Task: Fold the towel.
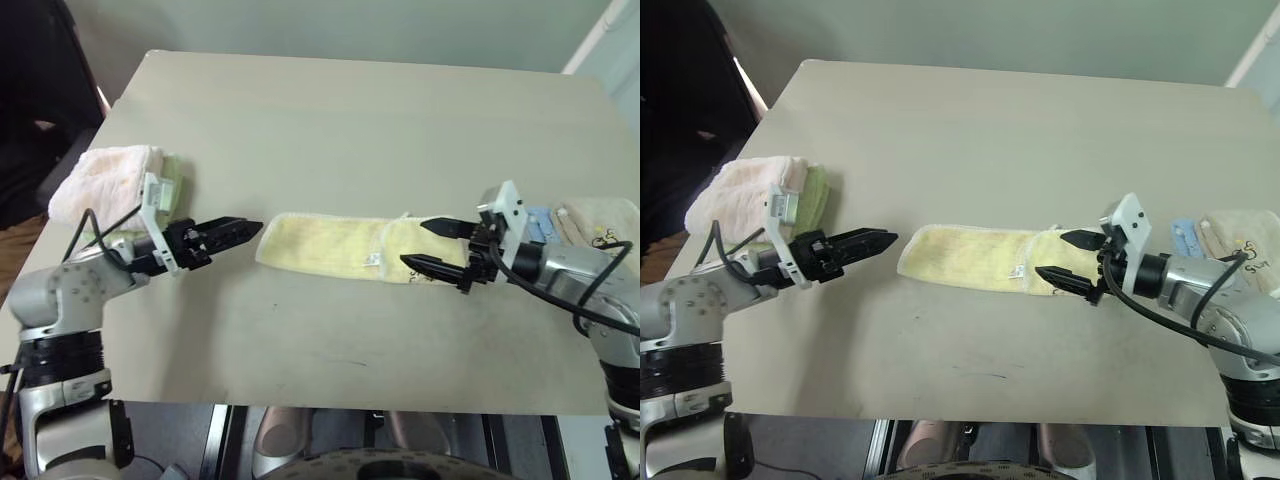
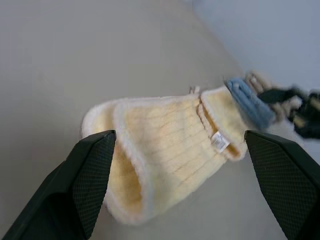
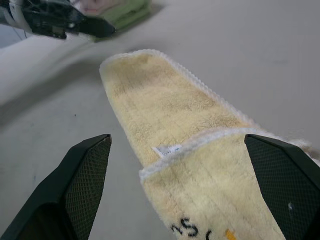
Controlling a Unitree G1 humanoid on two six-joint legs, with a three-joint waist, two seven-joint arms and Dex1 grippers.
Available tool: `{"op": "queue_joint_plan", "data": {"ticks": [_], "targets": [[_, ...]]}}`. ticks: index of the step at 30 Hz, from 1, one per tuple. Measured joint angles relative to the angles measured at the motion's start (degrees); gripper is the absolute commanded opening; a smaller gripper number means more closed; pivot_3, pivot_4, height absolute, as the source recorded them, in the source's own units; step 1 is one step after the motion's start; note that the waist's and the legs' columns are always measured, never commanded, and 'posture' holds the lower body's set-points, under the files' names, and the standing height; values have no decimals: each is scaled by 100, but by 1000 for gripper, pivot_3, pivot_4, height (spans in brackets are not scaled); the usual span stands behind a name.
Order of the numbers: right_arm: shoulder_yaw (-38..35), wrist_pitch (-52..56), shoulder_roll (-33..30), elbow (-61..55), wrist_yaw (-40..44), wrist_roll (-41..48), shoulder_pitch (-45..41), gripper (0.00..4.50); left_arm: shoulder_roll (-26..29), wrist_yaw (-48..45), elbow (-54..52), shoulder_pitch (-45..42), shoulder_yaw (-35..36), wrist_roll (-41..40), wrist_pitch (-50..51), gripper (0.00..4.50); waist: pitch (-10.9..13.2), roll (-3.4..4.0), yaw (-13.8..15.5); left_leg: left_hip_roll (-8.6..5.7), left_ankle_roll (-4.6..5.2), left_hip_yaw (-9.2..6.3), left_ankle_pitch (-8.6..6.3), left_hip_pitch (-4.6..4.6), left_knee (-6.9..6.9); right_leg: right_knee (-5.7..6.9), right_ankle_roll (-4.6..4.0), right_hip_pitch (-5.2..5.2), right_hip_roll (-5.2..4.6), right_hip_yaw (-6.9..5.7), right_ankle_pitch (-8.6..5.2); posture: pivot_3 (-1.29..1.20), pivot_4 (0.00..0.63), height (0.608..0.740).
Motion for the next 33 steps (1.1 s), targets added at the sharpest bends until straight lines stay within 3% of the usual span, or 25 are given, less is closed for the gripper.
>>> {"op": "queue_joint_plan", "data": {"ticks": [5,9,19,33], "targets": [[5,21,108,275,-17,-26,-143,4500,-84,949,167,-131,470,-138,1602,4447,0,0,0,2,-13,-3,9,6,-5,2,-8,1,3,-3,1,0,150,740],[4,83,221,332,-93,-24,-211,4500,-271,1451,474,-369,882,-330,2159,4447,1,-2,25,2,-22,-6,22,18,-9,4,-17,11,3,-5,6,0,150,740],[-139,325,511,329,-512,32,-219,4500,-1189,2624,1440,-914,1201,-849,2200,4447,5,-8,49,1,-31,-9,32,54,-13,10,-24,39,9,-4,13,0,150,740],[-504,663,538,214,-861,257,-268,4500,-1000,3584,1985,-946,1274,-1993,2202,4447,7,-12,65,-1,-96,-4,70,72,-50,2,-20,43,17,2,7,0,150,740]]}}
